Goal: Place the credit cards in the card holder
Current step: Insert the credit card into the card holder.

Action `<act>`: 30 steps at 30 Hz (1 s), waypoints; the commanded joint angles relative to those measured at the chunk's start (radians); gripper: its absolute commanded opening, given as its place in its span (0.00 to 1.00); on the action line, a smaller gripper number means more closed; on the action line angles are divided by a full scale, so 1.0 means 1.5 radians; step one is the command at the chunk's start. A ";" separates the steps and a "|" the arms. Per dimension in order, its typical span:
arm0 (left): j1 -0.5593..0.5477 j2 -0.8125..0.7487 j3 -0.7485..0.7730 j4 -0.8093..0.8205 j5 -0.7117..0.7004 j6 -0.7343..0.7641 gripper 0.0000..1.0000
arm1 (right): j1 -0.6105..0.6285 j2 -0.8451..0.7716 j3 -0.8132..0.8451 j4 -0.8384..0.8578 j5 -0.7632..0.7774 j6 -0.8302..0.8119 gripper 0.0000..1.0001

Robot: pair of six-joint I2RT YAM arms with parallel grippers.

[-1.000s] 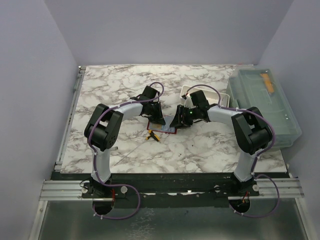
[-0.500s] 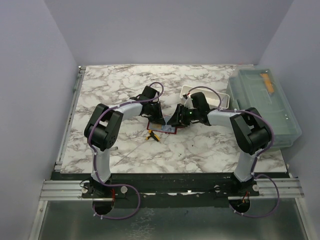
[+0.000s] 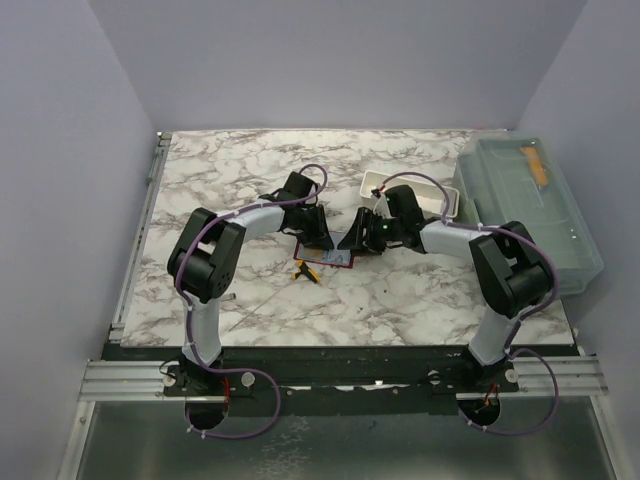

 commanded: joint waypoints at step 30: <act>0.005 0.082 -0.016 -0.057 -0.052 0.006 0.00 | -0.013 0.017 0.020 -0.053 0.018 -0.030 0.43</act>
